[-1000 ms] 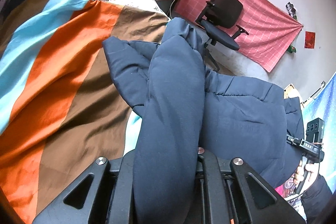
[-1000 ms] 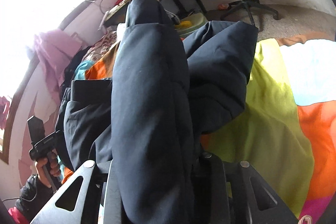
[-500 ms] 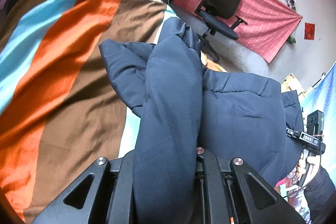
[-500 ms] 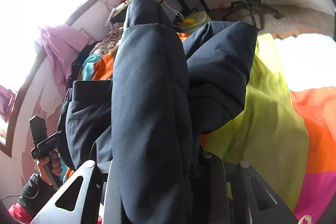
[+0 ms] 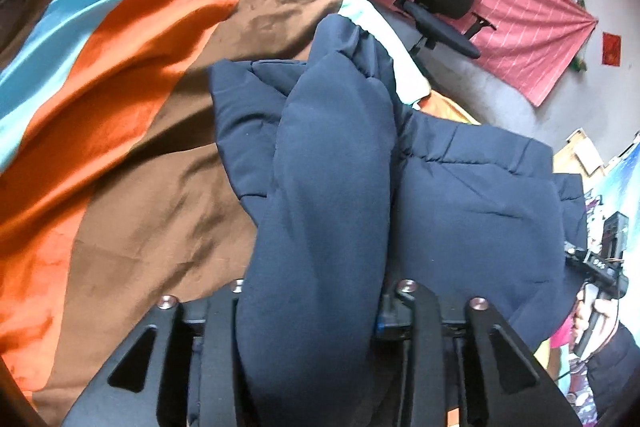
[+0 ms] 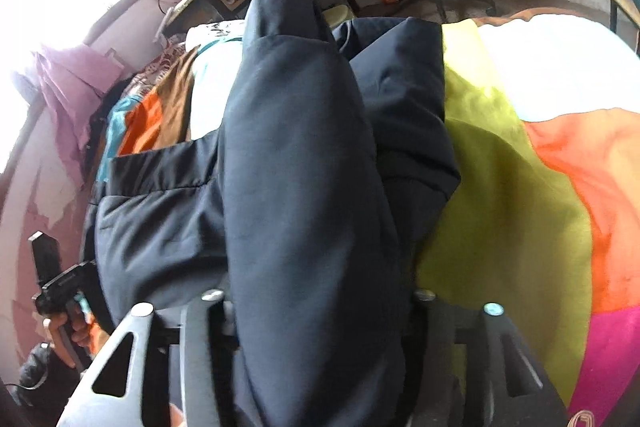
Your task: Fold large clothes
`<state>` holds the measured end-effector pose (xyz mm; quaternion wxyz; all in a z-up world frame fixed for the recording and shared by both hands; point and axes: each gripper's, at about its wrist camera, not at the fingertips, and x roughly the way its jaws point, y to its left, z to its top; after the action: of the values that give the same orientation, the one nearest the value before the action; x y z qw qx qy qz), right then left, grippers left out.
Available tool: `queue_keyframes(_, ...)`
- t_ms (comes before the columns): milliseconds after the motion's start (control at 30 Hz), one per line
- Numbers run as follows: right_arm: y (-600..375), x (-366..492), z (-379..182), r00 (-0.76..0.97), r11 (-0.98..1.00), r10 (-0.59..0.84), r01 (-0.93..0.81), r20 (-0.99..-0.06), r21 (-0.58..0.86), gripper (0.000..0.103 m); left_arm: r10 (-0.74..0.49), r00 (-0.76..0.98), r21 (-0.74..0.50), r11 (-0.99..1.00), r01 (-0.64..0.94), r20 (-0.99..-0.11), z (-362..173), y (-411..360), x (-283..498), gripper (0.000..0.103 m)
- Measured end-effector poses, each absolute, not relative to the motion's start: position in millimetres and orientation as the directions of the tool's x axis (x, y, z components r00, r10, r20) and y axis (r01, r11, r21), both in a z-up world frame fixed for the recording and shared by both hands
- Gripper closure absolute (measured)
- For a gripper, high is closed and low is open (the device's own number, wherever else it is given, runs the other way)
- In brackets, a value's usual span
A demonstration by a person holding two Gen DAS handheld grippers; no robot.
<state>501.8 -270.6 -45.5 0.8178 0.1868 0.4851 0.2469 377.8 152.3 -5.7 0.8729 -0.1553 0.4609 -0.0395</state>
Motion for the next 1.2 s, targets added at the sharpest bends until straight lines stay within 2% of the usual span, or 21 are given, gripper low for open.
queue_keyframes(133,-270,493,-45,0.436,0.840,0.538,-0.207,-0.721,0.502,0.030,-0.179,0.567,-0.288,0.951,-0.108,-0.804,-10,153,373,0.054)
queue_keyframes(267,-267,481,-41,0.463,0.872,0.486,-0.200,-0.741,0.447,0.015,-0.129,0.618,-0.282,0.947,-0.157,-0.776,-3,158,361,0.028)
queue_keyframes(400,-262,468,-37,0.493,0.905,0.425,-0.216,-0.759,0.366,0.006,-0.083,0.669,-0.262,0.950,-0.171,-0.739,11,158,346,0.023)
queue_keyframes(533,-259,450,-25,0.568,0.924,0.383,-0.236,-0.729,0.302,0.000,-0.042,0.710,-0.224,0.961,-0.164,-0.703,26,148,329,0.021)
queue_keyframes(667,-257,434,-13,0.635,0.935,0.356,-0.232,-0.686,0.270,0.000,0.017,0.754,-0.168,0.971,-0.168,-0.656,41,129,313,0.014)
queue_keyframes(833,-251,414,1,0.714,0.946,0.323,-0.237,-0.621,0.220,0.000,0.043,0.796,-0.108,0.985,-0.135,-0.604,52,104,297,0.013)
queue_keyframes(1200,-240,355,32,0.794,0.946,0.323,-0.271,-0.514,0.176,0.000,0.004,0.872,-0.102,0.993,-0.062,-0.490,70,43,253,0.009)
